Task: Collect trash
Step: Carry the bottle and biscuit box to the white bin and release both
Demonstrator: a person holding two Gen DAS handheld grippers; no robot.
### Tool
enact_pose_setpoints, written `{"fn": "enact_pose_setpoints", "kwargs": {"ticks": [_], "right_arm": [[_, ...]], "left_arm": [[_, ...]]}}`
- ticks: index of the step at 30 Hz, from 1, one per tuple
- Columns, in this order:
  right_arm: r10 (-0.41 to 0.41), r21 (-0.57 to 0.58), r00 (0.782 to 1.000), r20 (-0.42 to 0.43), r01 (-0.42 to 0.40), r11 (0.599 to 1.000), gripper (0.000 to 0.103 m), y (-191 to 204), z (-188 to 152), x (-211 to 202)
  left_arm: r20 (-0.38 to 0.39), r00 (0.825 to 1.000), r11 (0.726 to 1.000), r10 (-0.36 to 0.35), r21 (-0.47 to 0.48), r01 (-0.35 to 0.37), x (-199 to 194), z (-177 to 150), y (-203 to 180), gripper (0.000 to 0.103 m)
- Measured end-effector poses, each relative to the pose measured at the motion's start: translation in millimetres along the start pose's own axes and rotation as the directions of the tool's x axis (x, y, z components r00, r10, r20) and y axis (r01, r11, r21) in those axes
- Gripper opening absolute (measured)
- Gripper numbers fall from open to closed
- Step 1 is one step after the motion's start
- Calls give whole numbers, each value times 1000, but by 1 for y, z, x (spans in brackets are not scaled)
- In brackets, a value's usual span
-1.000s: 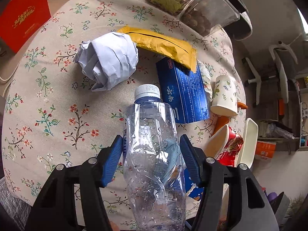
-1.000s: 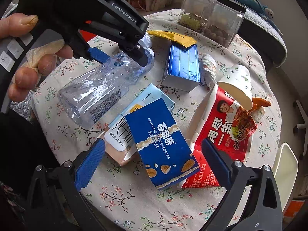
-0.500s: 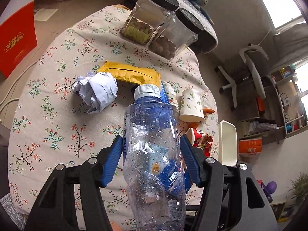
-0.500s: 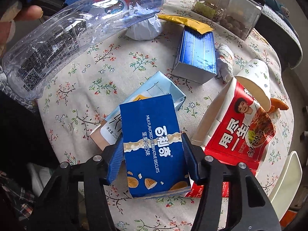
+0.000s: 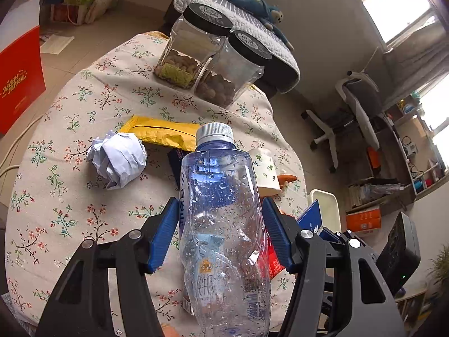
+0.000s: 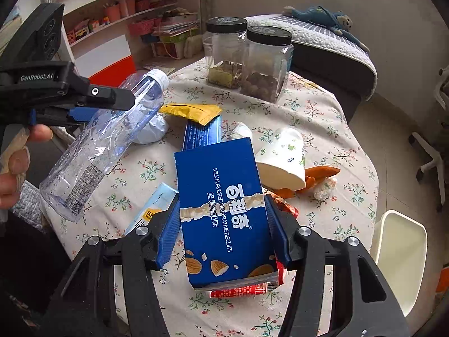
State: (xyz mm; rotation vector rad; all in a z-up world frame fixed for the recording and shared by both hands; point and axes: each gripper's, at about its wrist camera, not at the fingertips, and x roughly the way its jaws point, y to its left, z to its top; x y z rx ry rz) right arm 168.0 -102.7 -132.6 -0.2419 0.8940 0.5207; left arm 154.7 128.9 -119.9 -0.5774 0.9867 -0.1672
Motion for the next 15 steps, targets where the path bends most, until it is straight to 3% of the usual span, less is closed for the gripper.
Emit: {"fn": "enact_pose_setpoints", "kwargs": {"ticks": [4, 7, 10, 15], "right_arm": [[-127, 148, 991, 51, 118, 982, 54, -45, 0, -15], [-231, 272, 971, 58, 207, 940, 54, -84, -4, -24], [-331, 393, 943, 21, 296, 870, 54, -122, -17, -28], [-428, 574, 896, -120, 414, 707, 55, -177, -45, -30]], "left_arm": [[26, 1000, 1000, -12, 28, 12, 6, 0, -19, 60], [42, 999, 999, -20, 43, 18, 12, 0, -31, 60], [48, 998, 998, -32, 60, 29, 20, -2, -44, 60], [40, 998, 994, -57, 91, 54, 37, -11, -69, 60]]}}
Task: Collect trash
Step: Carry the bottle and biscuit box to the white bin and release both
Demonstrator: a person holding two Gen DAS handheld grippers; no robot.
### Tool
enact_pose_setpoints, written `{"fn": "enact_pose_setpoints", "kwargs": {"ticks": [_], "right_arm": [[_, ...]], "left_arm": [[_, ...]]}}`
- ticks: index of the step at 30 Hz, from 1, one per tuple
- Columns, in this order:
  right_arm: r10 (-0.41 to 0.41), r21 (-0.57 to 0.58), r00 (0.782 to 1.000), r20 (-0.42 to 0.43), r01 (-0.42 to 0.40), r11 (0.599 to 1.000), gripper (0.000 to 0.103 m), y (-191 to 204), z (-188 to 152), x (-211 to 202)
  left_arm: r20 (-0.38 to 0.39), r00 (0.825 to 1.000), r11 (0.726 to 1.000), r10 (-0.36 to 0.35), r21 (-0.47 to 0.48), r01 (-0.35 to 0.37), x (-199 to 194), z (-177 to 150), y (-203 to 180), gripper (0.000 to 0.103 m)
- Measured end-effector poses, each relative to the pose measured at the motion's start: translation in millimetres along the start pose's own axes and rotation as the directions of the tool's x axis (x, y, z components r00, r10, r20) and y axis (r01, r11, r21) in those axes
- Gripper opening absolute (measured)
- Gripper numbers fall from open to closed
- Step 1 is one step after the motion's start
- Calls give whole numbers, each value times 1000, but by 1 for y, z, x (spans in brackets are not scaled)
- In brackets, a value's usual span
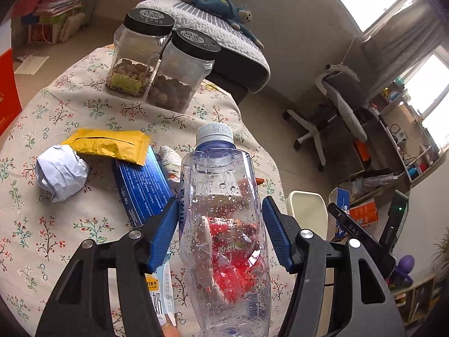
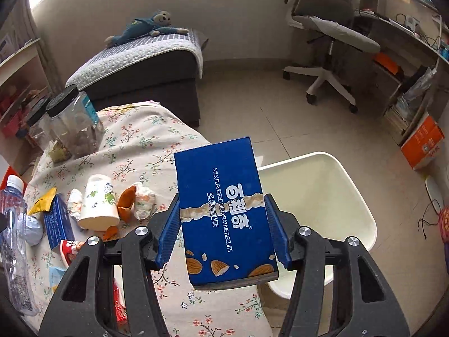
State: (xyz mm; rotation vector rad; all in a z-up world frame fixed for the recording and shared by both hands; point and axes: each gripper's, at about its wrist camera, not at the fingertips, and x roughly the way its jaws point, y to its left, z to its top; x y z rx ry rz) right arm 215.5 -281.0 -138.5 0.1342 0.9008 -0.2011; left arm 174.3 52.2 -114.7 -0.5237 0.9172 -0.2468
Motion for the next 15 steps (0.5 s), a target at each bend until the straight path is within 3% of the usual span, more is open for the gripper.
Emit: {"fn": "enact_pose_setpoints", "kwargs": {"ticks": [3, 7, 15], "right_arm": [[-48, 147, 997, -65, 57, 987, 57, -32, 2, 13], [-42, 276, 992, -117, 73, 958, 65, -67, 0, 17], [-155, 304, 987, -47, 162, 939, 74, -100, 1, -6]], "left_arm": [[-15, 1000, 999, -26, 38, 26, 14, -6, -22, 60], [-47, 997, 991, -57, 117, 63, 38, -16, -60, 60], [-142, 986, 980, -92, 162, 114, 103, -33, -124, 60]]}}
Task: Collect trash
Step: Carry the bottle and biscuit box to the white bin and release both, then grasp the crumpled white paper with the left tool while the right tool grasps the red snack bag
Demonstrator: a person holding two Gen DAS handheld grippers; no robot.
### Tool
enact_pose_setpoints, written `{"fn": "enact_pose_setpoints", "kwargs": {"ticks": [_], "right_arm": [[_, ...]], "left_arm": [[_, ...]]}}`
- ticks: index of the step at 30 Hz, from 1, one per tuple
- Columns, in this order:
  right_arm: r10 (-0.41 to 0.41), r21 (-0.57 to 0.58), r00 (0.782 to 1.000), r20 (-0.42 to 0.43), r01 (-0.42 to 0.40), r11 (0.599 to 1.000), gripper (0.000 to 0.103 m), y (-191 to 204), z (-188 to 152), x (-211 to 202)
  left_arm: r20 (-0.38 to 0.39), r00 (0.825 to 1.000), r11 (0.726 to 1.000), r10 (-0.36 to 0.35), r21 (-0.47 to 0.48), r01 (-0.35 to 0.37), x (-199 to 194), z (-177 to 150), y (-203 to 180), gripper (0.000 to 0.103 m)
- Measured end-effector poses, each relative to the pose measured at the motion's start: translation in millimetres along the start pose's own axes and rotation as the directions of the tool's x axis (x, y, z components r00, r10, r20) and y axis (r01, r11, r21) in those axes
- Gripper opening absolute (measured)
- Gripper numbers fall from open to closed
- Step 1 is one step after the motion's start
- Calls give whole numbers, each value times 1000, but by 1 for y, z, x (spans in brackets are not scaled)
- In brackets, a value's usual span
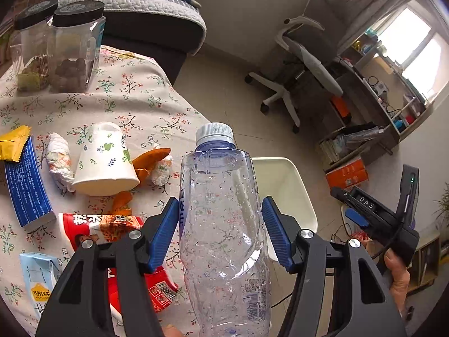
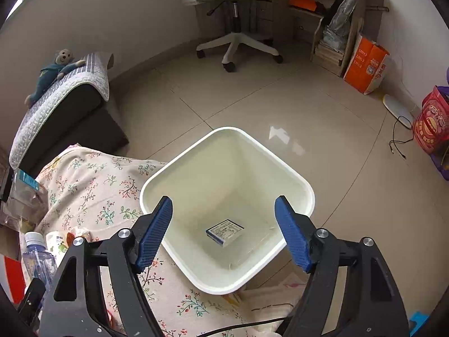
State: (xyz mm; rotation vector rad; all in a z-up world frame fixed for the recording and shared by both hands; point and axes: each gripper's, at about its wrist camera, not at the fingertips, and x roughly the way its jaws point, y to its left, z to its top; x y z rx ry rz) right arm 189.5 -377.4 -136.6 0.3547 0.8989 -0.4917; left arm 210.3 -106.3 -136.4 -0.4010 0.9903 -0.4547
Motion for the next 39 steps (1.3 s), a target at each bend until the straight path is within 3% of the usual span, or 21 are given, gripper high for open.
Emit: {"fn": "enact_pose_setpoints", "kwargs": {"ticks": [8, 20, 23, 26, 30, 33, 39], "right_arm": [[-22, 110, 993, 114, 10, 994, 91, -38, 18, -28], [-35, 201, 989, 143, 6, 979, 92, -73, 28, -38], [-52, 187, 988, 147, 24, 982, 92, -70, 27, -38], [-55, 163, 988, 145, 30, 986, 94, -63, 24, -38], [-62, 97, 987, 151, 48, 994, 95, -41, 17, -39], [-56, 32, 987, 152, 52, 998, 96, -19, 9, -39], [-44, -127, 985, 169, 66, 990, 96, 33, -15, -42]], "left_arm": [[-66, 997, 999, -42, 11, 43, 66, 8, -58, 60], [-148, 989, 996, -31, 78, 43, 145, 11, -123, 62], [-139, 990, 995, -16, 93, 29, 139, 11, -124, 73], [-103, 994, 991, 37, 131, -23, 125, 12, -121, 76], [-12, 988, 972, 157, 181, -152, 97, 14, -108, 84], [52, 971, 951, 232, 199, -238, 73, 14, -92, 91], [147, 918, 908, 370, 154, -390, 26, 18, -43, 91]]}}
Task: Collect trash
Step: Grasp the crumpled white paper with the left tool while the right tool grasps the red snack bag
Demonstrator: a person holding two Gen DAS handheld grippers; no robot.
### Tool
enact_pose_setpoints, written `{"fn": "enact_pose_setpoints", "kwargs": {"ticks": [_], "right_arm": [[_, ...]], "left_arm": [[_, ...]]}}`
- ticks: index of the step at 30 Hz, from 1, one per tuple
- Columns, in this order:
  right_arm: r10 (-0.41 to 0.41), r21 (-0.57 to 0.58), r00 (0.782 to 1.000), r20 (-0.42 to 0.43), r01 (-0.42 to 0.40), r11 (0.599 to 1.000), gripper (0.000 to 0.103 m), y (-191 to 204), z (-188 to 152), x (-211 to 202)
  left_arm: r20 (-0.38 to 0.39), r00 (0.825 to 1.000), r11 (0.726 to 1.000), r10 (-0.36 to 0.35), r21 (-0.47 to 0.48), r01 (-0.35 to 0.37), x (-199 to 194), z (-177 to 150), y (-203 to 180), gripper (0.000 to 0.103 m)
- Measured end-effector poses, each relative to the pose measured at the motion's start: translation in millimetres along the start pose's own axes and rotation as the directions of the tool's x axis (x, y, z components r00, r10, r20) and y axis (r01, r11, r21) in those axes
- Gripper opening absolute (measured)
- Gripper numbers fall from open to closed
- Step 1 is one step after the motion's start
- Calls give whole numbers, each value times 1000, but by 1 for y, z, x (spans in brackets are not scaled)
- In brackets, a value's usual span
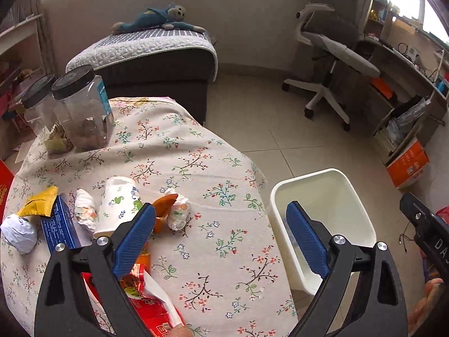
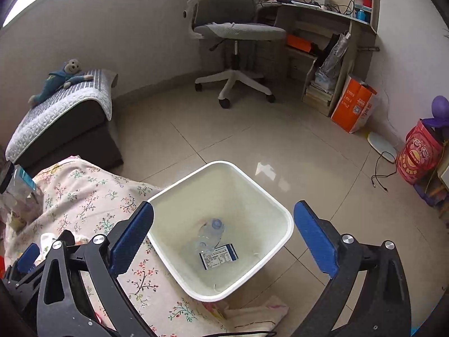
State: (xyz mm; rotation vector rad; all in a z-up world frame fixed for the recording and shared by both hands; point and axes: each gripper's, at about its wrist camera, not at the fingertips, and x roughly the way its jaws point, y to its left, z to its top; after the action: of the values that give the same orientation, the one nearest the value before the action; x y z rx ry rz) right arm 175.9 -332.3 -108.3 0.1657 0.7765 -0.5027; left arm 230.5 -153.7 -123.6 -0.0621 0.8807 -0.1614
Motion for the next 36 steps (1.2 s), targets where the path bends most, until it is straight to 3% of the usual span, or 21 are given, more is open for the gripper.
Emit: {"fn": "enact_pose_setpoints", "kwargs": {"ticks": [8, 21, 27, 33, 36], "right_arm": [[45, -187, 999, 22, -40, 981, 96, 71, -21, -18], [136, -229, 991, -5, -133, 964, 96, 146, -39, -33], [175, -288, 984, -31, -177, 941, 96, 184, -54, -37], [187, -345, 981, -59, -195, 918, 96, 204, -64, -36], [185, -366, 980, -74, -199, 909, 96, 206, -65, -33]], "left_arm": [[1, 995, 993, 96, -67, -95, -19, -12, 80, 92], [-50, 978, 963, 204, -171, -210, -35, -21, 175, 92], [-122, 954, 928, 273, -227, -294, -35, -26, 226, 92], [-182, 913, 888, 365, -226, -400, -29, -30, 276, 92], [-231, 901, 885, 368, -211, -415, -15, -32, 299, 92]]}}
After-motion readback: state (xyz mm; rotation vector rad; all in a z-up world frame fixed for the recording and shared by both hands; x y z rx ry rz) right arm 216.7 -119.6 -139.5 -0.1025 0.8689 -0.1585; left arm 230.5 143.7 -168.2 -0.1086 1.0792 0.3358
